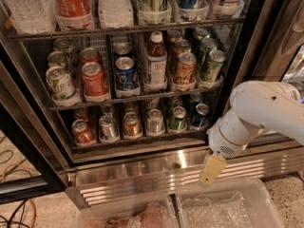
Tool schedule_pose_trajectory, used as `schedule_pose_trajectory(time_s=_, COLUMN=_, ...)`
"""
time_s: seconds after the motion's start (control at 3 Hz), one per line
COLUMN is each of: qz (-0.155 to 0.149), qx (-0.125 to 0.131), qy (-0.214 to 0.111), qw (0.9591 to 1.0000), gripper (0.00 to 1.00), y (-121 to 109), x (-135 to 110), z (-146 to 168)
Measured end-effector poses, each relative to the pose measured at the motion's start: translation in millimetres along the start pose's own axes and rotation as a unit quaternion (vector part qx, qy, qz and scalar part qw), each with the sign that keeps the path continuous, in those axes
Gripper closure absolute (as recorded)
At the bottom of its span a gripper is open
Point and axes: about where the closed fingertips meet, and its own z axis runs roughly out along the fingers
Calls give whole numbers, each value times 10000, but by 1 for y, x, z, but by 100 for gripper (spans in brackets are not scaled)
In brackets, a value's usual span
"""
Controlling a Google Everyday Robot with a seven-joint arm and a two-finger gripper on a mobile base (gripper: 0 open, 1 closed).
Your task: Pick orange can from bottom shelf of fridge
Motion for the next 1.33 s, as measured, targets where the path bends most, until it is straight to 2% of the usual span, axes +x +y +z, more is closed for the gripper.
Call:
schedule_pose_trajectory(time_s=0.33, qz=-79, qx=-107, qy=1, qw=9999, gripper=0, y=2, x=-3, z=17)
schedule_pose_trajectory(time_s=0.67, qz=21, qx=-368, qy=-214, qw=9991, gripper=0, y=13, x=3, z=65)
schedule_pose_trajectory(time_s=1.0, qz=393, qx=-528, qy=-764, qw=9949, gripper=0, y=32, x=0, z=115)
schedule_pose_trajectory(time_s=1.33, qz=622, qx=-355, qy=-1343, qw=9884, gripper=0, y=46, x=-17, z=145)
